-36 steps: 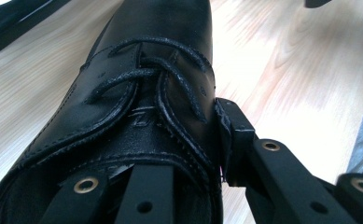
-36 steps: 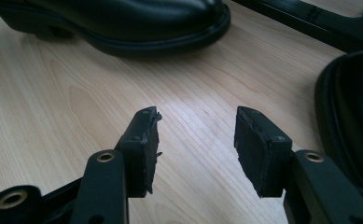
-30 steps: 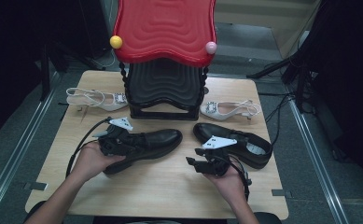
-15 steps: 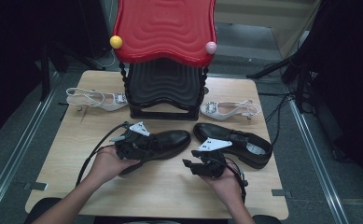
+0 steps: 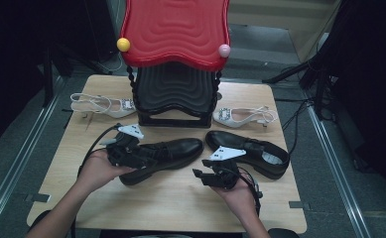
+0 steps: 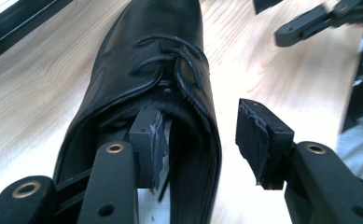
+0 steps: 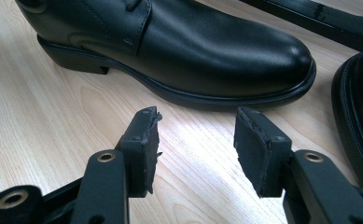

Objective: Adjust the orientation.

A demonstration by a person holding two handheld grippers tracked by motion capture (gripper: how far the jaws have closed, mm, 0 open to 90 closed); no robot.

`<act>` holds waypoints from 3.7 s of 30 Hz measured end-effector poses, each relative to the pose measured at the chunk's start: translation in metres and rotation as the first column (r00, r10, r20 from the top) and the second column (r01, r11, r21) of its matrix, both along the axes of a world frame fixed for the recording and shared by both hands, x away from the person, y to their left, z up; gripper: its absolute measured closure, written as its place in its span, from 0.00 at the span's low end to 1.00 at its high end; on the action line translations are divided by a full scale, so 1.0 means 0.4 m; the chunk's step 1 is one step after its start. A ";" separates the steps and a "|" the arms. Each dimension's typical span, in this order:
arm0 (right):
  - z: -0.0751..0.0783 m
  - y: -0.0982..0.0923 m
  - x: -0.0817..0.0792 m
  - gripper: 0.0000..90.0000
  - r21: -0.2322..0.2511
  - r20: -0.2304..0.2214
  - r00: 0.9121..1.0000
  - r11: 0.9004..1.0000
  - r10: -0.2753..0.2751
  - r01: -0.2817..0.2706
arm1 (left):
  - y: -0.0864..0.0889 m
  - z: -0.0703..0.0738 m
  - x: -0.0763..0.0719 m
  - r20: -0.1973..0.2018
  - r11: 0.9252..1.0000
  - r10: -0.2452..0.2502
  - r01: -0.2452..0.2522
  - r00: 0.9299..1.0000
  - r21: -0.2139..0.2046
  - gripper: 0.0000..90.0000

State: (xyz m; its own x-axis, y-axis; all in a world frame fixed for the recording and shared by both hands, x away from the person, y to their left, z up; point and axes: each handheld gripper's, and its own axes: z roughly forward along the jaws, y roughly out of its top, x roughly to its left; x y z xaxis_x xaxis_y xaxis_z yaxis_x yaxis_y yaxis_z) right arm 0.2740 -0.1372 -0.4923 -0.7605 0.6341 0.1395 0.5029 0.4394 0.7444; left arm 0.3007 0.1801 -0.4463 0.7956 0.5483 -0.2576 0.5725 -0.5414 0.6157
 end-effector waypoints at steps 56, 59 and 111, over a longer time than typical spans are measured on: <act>-0.034 0.160 0.064 0.99 -0.026 -0.071 0.993 0.995 0.095 -0.097 | 0.162 -0.124 0.064 -0.026 0.984 0.177 -0.177 0.984 -0.001 1.00; -0.033 0.157 0.065 0.99 -0.029 -0.074 0.994 0.996 0.084 -0.087 | 0.160 -0.126 0.062 -0.035 0.985 0.171 -0.172 0.985 -0.014 1.00; -0.009 0.006 0.126 1.00 -0.002 -0.141 0.984 0.994 -0.107 0.108 | -0.127 -0.160 -0.039 -0.043 0.993 0.005 -0.010 0.999 -0.115 0.92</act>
